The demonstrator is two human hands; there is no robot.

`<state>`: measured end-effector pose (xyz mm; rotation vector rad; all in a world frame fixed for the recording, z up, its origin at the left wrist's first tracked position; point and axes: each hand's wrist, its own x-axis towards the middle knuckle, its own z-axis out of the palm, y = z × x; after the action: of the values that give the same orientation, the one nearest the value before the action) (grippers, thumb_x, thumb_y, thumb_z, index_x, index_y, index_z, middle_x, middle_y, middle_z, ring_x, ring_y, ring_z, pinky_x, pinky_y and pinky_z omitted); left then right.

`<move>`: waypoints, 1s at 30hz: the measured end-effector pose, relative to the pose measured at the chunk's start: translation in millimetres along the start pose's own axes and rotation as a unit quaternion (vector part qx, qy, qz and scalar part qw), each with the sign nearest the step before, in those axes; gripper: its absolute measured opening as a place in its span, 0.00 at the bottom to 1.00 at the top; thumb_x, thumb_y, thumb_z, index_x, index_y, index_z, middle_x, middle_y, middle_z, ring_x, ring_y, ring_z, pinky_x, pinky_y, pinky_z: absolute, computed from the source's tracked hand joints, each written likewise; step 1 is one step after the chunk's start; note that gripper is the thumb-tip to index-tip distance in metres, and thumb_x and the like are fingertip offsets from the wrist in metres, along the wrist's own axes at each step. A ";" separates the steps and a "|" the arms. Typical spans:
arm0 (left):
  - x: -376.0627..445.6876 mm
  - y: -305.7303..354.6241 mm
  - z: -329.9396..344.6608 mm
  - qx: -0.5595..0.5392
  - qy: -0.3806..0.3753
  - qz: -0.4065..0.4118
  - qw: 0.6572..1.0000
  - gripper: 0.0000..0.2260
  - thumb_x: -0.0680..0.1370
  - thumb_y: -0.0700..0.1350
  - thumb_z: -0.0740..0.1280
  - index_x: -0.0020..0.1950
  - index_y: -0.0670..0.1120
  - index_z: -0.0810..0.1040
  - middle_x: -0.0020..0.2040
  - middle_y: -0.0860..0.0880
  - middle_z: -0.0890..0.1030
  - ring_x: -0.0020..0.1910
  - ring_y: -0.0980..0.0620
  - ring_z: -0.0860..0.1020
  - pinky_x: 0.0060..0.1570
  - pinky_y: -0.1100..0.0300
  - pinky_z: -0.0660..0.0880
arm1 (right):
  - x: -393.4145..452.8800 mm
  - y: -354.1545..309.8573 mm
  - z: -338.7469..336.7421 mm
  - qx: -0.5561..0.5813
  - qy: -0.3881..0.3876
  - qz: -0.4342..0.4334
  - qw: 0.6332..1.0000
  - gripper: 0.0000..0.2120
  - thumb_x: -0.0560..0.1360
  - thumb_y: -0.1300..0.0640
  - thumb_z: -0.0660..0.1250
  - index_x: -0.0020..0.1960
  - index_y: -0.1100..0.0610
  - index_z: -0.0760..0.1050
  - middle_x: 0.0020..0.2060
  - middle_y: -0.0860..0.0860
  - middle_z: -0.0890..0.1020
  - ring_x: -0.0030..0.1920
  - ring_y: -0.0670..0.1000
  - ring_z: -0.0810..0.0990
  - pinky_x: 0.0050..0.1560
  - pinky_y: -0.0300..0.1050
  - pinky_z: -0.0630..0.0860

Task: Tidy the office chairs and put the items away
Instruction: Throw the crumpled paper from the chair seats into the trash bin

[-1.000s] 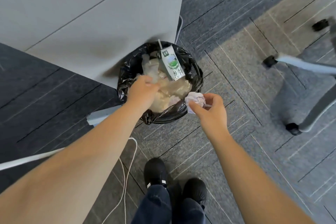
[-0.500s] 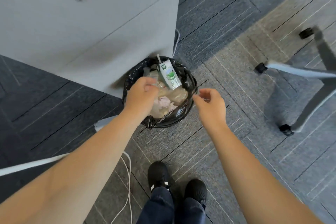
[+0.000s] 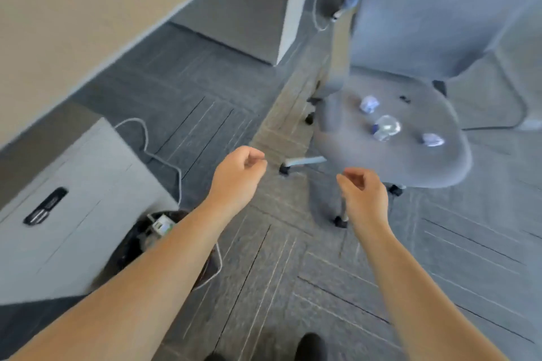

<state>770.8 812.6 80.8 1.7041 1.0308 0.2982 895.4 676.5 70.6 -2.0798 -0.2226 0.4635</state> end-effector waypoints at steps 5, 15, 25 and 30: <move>3.9 75.2 62.9 0.036 -0.057 0.045 0.997 0.10 0.77 0.43 0.60 0.57 0.44 0.75 0.50 0.52 0.74 0.50 0.54 0.71 0.47 0.62 0.66 | 27.4 5.0 -84.2 0.010 0.057 0.017 0.998 0.11 0.74 0.61 0.63 0.56 0.61 0.74 0.41 0.51 0.76 0.42 0.49 0.73 0.30 0.24 0.66; 56.0 143.2 225.7 0.084 -0.109 0.030 0.990 0.11 0.77 0.43 0.61 0.58 0.43 0.75 0.51 0.50 0.75 0.51 0.53 0.72 0.49 0.60 0.66 | 141.9 55.2 -209.1 0.025 0.079 0.080 0.993 0.13 0.75 0.59 0.62 0.59 0.60 0.73 0.48 0.51 0.76 0.45 0.50 0.74 0.43 0.44 0.67; 140.1 178.2 373.8 0.131 -0.152 0.011 0.980 0.10 0.76 0.43 0.62 0.56 0.44 0.75 0.48 0.51 0.73 0.47 0.54 0.71 0.40 0.63 0.65 | 258.9 116.1 -282.9 0.029 0.092 0.136 0.986 0.13 0.75 0.58 0.62 0.59 0.59 0.73 0.47 0.49 0.76 0.40 0.46 0.73 0.41 0.43 0.68; 194.3 174.2 436.8 0.150 -0.190 0.012 0.970 0.11 0.75 0.40 0.63 0.56 0.40 0.75 0.54 0.43 0.79 0.50 0.49 0.74 0.50 0.59 0.68 | 315.6 143.1 -279.7 0.046 0.097 0.157 0.982 0.13 0.75 0.60 0.62 0.59 0.59 0.73 0.48 0.50 0.76 0.38 0.42 0.72 0.35 0.38 0.68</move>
<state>1251.1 662.7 4.2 1.9488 0.7979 -0.1767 1294.2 489.3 5.3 -2.0584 0.2407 0.4454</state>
